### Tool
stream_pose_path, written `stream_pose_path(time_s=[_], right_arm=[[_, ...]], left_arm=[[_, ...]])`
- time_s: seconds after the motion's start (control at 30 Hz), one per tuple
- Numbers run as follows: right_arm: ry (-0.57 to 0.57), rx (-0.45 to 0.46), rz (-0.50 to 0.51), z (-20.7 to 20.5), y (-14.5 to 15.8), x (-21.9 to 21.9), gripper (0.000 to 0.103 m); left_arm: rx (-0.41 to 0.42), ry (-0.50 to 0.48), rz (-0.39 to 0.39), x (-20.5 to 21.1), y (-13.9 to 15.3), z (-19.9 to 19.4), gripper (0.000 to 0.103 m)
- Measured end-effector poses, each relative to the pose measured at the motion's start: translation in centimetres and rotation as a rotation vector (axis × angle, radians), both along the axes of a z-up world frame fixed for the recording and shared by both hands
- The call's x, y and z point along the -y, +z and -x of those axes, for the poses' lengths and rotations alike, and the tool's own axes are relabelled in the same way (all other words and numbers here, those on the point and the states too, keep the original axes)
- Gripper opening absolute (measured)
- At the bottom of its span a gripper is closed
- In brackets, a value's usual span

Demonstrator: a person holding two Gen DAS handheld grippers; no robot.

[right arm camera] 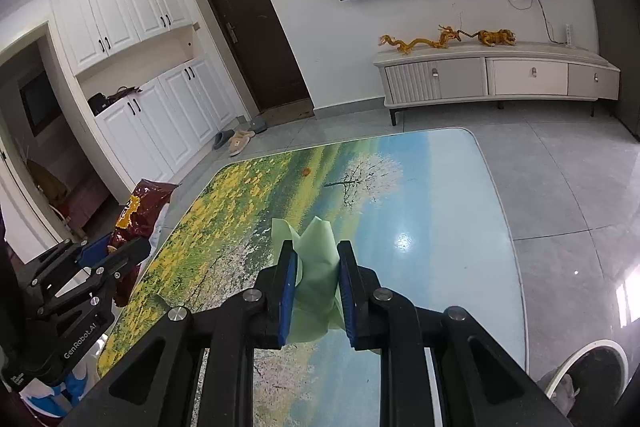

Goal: Collect trash
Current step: 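Carry the chip bag and green paper over the bin and open both grippers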

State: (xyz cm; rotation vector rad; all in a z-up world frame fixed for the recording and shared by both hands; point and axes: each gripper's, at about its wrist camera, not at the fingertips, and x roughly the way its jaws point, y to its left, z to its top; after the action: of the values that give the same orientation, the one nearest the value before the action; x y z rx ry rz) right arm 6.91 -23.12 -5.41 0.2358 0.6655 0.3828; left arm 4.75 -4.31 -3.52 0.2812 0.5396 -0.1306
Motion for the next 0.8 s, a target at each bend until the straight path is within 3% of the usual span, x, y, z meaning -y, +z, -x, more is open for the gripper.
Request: stream_pose_path(time_s=[0.5, 0.63, 0.8], right_arm=[[-0.186, 0.047, -0.039, 6.9, 0.6, 9.3, 0.019], [-0.307, 0.025, -0.048, 9.0, -0.8, 14.0, 0.019], [-0.554, -0.071, -0.026, 12.5, -4.6, 22.2, 0.019]], left_arm=[[0.022, -0.189, -0.048, 8.3, 1.6, 4.2, 0.024], [-0.049, -0.334, -0.027, 12.9, 1.0, 4.0, 0.024], [-0.212, -0.563, 0.009, 21.5, -1.1, 3.0, 0.024]])
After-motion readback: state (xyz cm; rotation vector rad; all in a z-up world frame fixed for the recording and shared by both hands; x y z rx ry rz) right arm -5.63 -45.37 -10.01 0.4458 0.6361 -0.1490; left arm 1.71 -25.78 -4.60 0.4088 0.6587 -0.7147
